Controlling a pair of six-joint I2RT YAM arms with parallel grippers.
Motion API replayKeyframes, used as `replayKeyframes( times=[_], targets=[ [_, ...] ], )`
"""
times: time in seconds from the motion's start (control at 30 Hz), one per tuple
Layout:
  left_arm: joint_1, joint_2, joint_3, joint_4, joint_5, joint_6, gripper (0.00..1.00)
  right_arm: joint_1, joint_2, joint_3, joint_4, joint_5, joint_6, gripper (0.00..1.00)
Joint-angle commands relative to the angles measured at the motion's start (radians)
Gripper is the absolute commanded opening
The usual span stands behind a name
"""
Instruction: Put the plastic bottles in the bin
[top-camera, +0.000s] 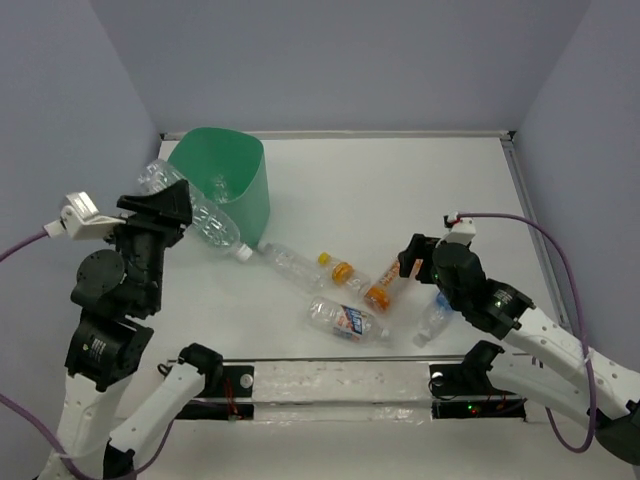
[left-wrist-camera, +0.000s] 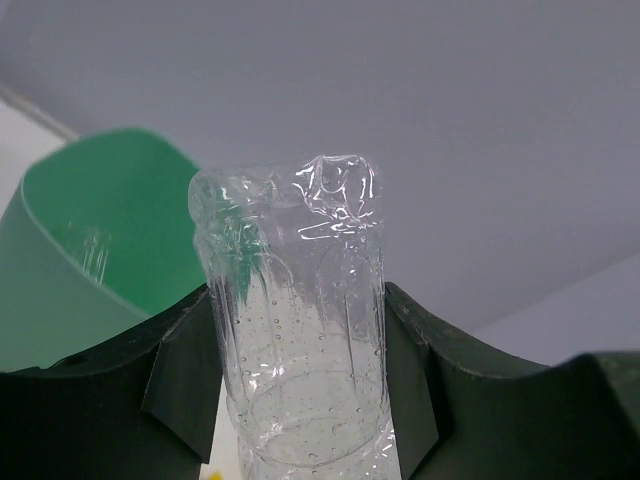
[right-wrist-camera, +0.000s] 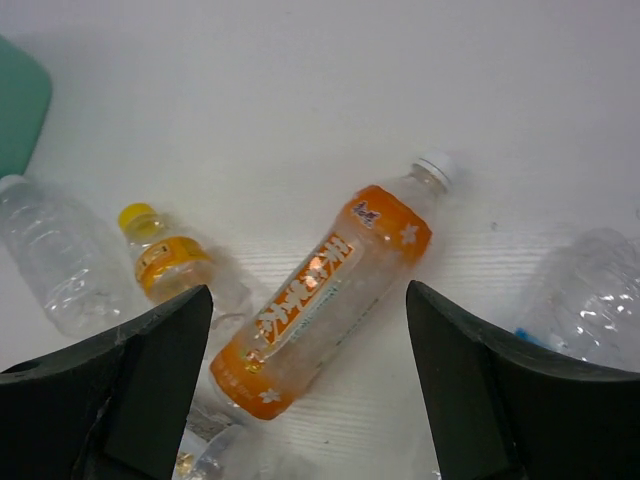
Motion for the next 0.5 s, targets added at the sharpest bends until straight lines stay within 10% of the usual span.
replayKeyframes(
  times=[0.0,0.47],
  targets=[
    [-0.001,0.229,0.138,0.187,-0.142,0.276,0.50,-0.014,0.020,0.007,-0.162,0.206,0.161,0.82],
    [0.125,0.823,0.367,0.771,-0.509,0.820,0.51,-0.165,-0.040,-0.027,-0.239,0.273,0.256,0.82]
  ],
)
